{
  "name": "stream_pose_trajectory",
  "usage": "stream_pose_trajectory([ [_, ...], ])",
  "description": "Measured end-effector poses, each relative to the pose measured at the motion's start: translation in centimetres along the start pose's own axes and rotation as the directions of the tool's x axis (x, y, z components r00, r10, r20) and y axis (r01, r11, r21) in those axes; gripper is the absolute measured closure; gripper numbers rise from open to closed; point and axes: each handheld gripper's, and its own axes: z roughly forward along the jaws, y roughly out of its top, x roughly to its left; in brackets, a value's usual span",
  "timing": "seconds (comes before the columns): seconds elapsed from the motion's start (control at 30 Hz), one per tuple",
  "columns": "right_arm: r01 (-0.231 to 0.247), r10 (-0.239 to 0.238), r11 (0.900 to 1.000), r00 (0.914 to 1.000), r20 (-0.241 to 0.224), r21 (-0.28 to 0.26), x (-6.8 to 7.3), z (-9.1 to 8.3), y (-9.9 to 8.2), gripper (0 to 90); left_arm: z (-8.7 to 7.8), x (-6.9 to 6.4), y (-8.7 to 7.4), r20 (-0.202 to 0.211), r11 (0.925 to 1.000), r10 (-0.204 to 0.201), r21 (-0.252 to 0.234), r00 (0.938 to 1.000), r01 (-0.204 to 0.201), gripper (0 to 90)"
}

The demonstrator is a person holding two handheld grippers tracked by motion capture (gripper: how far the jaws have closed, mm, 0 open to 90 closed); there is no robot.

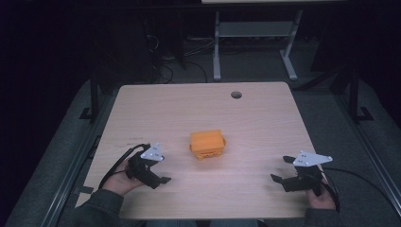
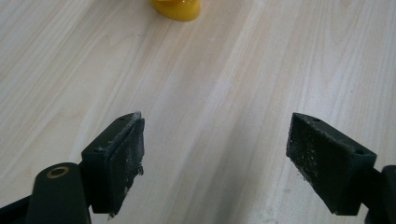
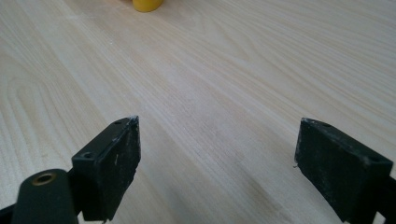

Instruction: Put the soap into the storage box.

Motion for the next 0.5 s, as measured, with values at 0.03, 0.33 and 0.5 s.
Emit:
stream_pose_trajectory([
  [0.03,0.0,0.0,1.0,1.0,0.0,-0.001,0.0,0.0,0.0,13.6,0.0,-0.1,-0.2,0.001,0.9999,-0.007,-0.009,1.0,0.007,18.3],
  [0.33,0.001,-0.001,1.0,1.0,-0.005,0.001,0.1,0.2,0.0,13.7,-0.1,-1.3,-2.2,-0.046,0.9991,-0.016,-0.04,0.9988,0.014,17.8],
  [0.5,0.002,-0.002,1.0,1.0,-0.008,-0.002,0.1,0.3,0.1,13.7,0.4,-1.6,-3.2,-0.069,0.9985,-0.044,-0.036,0.9966,0.041,16.8],
])
